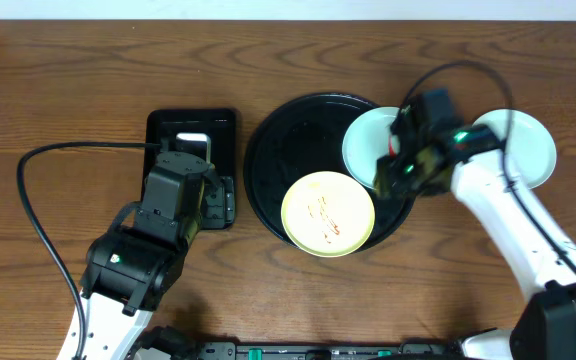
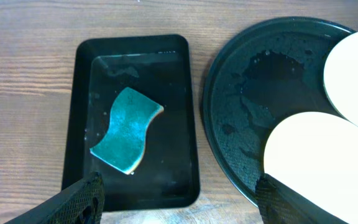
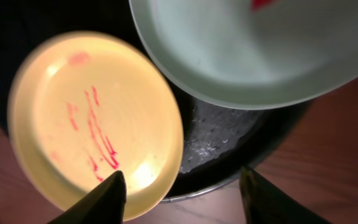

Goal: Clean dirty plates on tray and stack at the side
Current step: 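Reach the right gripper to the yellow plate rim on the round tray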

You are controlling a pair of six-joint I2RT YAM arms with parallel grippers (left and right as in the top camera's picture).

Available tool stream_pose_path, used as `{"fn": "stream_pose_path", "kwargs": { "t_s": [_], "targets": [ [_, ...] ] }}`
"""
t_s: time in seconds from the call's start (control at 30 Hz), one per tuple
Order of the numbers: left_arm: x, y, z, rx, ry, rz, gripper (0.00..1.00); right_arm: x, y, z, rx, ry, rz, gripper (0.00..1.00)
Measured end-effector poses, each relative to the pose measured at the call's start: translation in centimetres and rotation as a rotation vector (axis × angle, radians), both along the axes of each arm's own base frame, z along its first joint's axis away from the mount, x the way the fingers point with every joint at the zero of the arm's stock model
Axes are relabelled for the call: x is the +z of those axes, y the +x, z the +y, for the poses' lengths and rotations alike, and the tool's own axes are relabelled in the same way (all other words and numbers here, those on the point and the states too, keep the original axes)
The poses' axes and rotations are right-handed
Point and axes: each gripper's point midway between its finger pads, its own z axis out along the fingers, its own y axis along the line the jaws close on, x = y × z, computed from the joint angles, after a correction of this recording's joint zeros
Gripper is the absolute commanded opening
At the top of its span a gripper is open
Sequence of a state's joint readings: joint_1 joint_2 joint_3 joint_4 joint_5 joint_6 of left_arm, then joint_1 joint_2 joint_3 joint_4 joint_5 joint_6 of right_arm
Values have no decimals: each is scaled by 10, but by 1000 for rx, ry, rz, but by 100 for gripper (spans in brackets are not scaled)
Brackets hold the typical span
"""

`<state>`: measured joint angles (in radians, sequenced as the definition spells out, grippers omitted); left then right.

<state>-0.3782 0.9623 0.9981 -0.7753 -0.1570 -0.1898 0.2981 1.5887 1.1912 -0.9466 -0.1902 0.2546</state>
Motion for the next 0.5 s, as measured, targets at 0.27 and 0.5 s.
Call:
{"fn": "stream_pose_path", "kwargs": {
  "t_s": [0.27, 0.5],
  "targets": [
    [1, 0, 0, -2, 8, -4, 78, -49, -19, 13, -2, 7, 13, 45],
    [1, 0, 0, -4, 9, -5, 78, -71, -14, 15, -16, 6, 21, 31]
  ]
}}
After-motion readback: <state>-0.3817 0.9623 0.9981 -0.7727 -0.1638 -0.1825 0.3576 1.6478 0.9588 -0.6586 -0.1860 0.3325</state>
